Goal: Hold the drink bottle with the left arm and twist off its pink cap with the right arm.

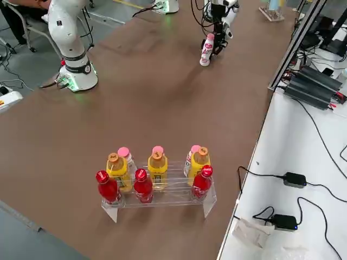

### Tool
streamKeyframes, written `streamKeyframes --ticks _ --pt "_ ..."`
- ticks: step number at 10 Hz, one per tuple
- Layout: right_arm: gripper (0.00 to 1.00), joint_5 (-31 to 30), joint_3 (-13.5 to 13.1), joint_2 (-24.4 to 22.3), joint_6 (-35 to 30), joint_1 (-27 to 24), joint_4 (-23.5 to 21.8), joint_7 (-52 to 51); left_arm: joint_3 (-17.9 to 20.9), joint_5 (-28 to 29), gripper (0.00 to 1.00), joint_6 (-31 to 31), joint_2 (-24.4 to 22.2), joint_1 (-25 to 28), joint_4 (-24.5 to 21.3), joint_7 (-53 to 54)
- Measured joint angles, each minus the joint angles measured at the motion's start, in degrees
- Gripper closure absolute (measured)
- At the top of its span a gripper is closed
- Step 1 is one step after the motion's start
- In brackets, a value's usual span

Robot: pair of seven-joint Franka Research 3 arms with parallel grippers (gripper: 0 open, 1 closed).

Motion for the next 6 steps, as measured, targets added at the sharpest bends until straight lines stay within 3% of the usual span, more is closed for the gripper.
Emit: streamKeyframes --ticks 6 --pt "0.28 0.0 0.84 0.68 -0.03 1.88 -0.04 -3.3 0.07 0.0 0.43 0.0 0.0 0.52 0.04 0.0"
